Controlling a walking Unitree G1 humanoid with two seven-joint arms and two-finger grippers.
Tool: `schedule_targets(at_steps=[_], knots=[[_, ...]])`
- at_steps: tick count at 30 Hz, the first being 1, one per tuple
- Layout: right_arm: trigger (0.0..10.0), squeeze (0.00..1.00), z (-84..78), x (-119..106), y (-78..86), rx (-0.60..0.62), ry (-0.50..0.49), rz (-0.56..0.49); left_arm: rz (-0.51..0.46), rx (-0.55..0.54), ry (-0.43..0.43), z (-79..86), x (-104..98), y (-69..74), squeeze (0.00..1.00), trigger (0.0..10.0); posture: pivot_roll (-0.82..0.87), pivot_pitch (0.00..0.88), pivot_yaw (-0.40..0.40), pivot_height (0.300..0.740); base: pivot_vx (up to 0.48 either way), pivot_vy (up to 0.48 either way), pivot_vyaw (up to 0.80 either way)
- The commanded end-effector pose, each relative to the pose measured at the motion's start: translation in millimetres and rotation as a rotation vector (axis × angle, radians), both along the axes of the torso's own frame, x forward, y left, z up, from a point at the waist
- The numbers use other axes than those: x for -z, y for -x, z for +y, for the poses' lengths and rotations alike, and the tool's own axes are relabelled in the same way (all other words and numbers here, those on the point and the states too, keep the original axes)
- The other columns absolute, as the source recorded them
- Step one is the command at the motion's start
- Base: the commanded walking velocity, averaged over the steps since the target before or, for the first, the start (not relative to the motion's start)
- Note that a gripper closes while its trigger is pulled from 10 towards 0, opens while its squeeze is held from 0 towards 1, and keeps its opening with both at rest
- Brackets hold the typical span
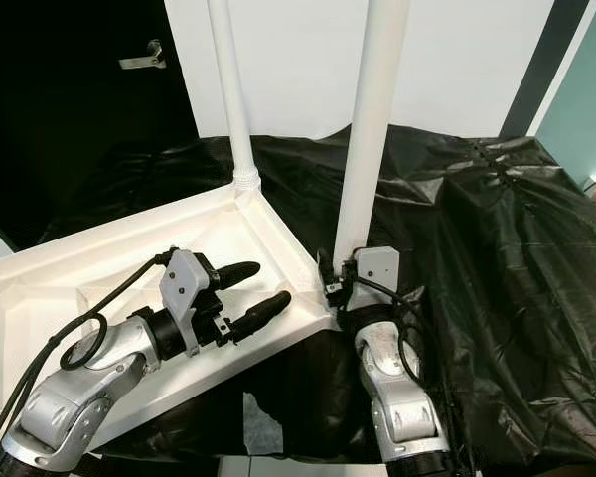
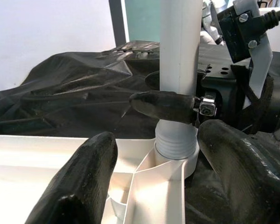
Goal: Building children table
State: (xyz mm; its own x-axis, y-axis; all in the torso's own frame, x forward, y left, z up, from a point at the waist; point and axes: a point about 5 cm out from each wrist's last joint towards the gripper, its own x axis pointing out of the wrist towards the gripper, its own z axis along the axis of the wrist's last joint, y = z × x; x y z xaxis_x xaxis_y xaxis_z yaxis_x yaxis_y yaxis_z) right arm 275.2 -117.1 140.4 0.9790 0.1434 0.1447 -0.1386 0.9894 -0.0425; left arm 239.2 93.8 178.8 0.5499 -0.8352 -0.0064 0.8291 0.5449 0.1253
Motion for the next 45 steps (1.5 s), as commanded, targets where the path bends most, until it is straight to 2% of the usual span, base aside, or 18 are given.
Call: schedule_targets(at_steps=[1, 6, 9, 10, 14, 18, 20, 24, 26, 31, 32, 33, 34, 38, 45], knots=[[10.0, 1.0, -2.7, 10.9, 2.2, 0.001, -0.002, 0.051, -0.006, 0.039, -0.02, -0.8, 0.3, 1.0, 0.0, 10.0, 0.0, 0.0, 0.014, 0.74, 0.0, 0.0, 0.0], [10.0, 1.0, -6.5, 3.1, 3.3, -0.06, -0.023, -0.001, -0.02, 0.021, -0.065, 0.0, 3.3, -4.6, 0.0, 10.0, -0.01, 0.0, 0.02, 0.74, 0.0, 0.0, 0.0], [10.0, 1.0, -11.1, -1.4, 2.9, -0.124, -0.033, -0.014, -0.018, 0.024, -0.064, -0.1, 3.4, -4.8, 0.0, 10.0, -0.01, 0.0, 0.019, 0.74, 0.0, 0.0, 0.0], [10.0, 0.0, -14.5, -3.9, 2.5, -0.157, -0.029, -0.021, -0.02, 0.026, -0.062, -0.1, 2.9, -4.7, 0.0, 10.0, -0.01, 0.0, 0.017, 0.74, 0.0, 0.0, 0.0], [10.0, 0.0, -22.3, -7.7, 0.5, -0.265, 0.006, -0.026, -0.025, 0.023, -0.061, -0.3, 2.3, -4.7, 0.0, 10.0, -0.01, 0.0, 0.015, 0.74, 0.0, 0.0, 0.0], [10.0, 0.0, -22.8, -7.9, 0.4, -0.274, 0.009, -0.026, -0.025, 0.023, -0.061, -0.4, 2.3, -4.7, 0.0, 10.0, -0.01, 0.0, 0.015, 0.74, 0.0, 0.0, 0.0], [10.0, 0.0, -27.4, -7.2, -4.9, -0.382, 0.049, 0.001, -0.022, 0.024, -0.064, -0.7, 3.7, -4.5, 0.0, 10.0, 0.0, 0.0, 0.012, 0.74, 0.0, 0.0, 0.0], [10.0, 0.0, -27.4, -7.2, -4.9, -0.382, 0.049, 0.001, -0.022, 0.024, -0.064, -0.7, 3.7, -4.5, 0.0, 10.0, 0.0, 0.0, 0.012, 0.74, 0.0, 0.0, 0.0], [10.0, 0.0, -30.3, -7.1, -14.1, -0.529, 0.114, 0.04, -0.013, 0.029, -0.076, -1.6, 8.8, -3.5, 0.0, 10.0, 0.0, 0.0, 0.009, 0.74, 0.0, 0.0, 0.0], [10.0, 0.0, -30.5, -5.7, -17.9, -0.574, 0.154, 0.053, -0.004, 0.024, -0.087, -2.0, 13.3, -2.7, 0.0, 10.0, 0.01, 0.0, 0.008, 0.74, 0.0, 0.0, 0.0], [4.3, 0.0, -31.3, -3.5, -21.1, -0.607, 0.18, 0.067, 0.014, -0.002, -0.116, -1.1, 22.6, -2.9, 0.0, 10.0, 0.02, 0.0, 0.007, 0.74, 0.0, 0.0, 0.0], [4.3, 0.0, -31.3, -3.5, -21.1, -0.607, 0.18, 0.067, 0.014, -0.002, -0.116, -1.1, 22.6, -2.9, 0.0, 10.0, 0.02, 0.0, 0.007, 0.74, 0.0, 0.0, 0.0], [0.2, 0.0, -32.5, -1.6, -23.4, -0.618, 0.197, 0.077, 0.035, -0.025, -0.126, -0.6, 29.6, -2.8, 0.0, 10.0, 0.02, 0.0, 0.003, 0.74, 0.0, 0.0, 0.0], [0.0, 0.0, -35.8, 1.8, -26.9, -0.603, 0.208, 0.09, 0.075, -0.07, -0.101, -2.9, 37.5, -4.2, 0.0, 10.0, 0.02, 0.0, 0.005, 0.74, 0.0, 0.0, 0.0], [0.0, 0.0, -35.4, 5.6, -27.9, -0.574, 0.184, 0.104, 0.064, -0.08, -0.092, -6.0, 36.7, -6.0, 0.0, 10.0, 0.02, 0.0, 0.003, 0.74, 0.0, 0.0, 0.0]])
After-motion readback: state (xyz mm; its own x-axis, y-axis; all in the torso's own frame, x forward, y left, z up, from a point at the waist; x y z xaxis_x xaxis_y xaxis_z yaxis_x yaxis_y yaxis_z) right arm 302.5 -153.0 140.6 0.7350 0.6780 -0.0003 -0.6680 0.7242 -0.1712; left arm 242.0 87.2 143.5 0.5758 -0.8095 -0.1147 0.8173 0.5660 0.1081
